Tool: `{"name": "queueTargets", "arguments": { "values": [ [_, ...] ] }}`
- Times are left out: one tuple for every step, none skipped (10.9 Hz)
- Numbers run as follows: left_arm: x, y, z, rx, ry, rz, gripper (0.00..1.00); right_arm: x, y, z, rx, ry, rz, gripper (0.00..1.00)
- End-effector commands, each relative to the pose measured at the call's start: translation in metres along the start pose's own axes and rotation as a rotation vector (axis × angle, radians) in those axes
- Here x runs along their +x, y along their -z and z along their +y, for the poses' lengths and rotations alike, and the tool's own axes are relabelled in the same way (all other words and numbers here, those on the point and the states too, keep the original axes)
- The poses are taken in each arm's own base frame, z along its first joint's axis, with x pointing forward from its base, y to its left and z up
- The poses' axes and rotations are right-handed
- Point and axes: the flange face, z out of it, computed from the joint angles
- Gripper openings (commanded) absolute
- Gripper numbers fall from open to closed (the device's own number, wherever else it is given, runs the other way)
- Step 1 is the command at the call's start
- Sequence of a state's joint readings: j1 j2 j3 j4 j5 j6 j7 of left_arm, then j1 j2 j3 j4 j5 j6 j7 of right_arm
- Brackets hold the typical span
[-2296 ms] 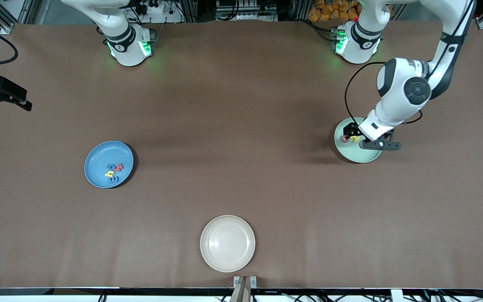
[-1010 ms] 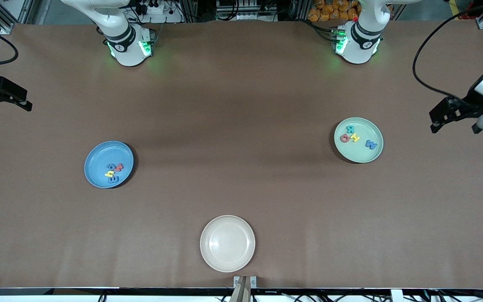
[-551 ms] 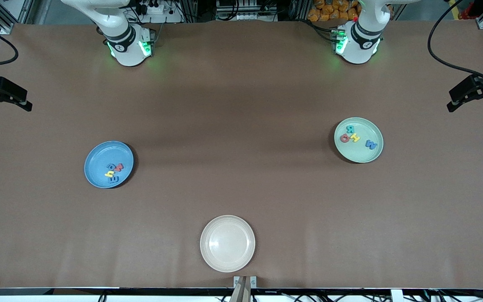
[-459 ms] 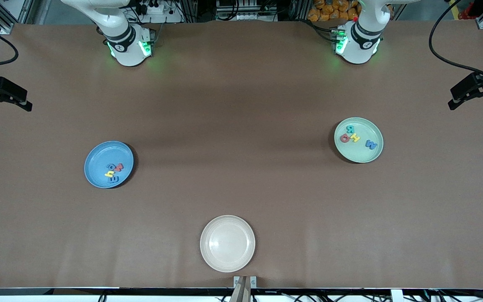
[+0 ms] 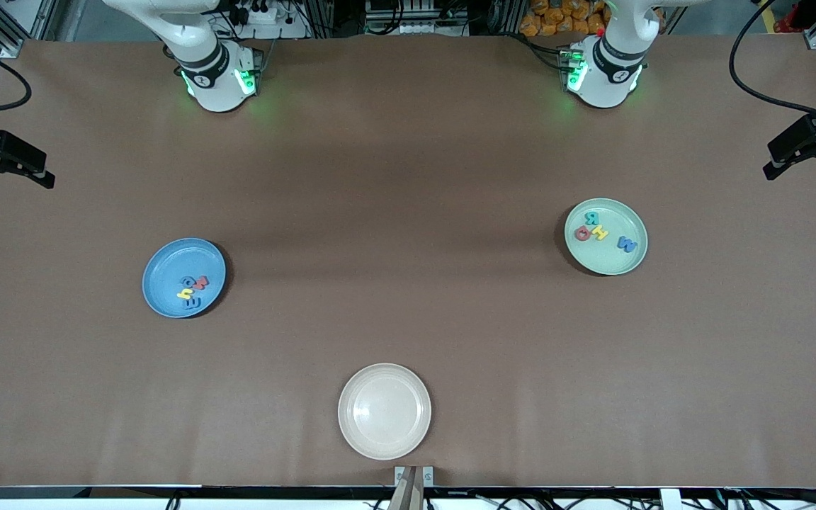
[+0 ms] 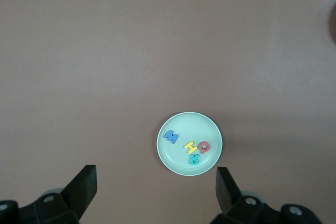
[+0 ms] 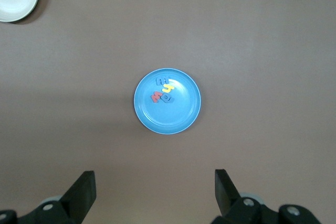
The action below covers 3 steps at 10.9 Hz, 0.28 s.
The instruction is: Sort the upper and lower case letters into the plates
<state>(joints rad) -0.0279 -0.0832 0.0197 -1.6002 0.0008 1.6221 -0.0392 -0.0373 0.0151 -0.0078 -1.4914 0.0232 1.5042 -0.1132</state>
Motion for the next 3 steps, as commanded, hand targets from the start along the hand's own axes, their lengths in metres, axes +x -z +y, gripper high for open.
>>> {"name": "queueTargets", "arguments": {
  "values": [
    [-0.0032,0.0057,0.0019,-0.013,-0.021,-0.007,1.00,-0.0003,-0.0006,0.0026,0.012,0.009,-0.001,1.00],
    [-0.0027,0.0050,0.0037,-0.014,-0.024,-0.007,1.00,-0.0002,0.0002,0.0029,0.009,0.009,0.002,1.00],
    [-0.0022,0.0041,0.0021,-0.014,-0.021,-0.009,1.00,-0.0004,-0.0006,0.0029,0.009,0.009,-0.001,1.00]
  ]
}}
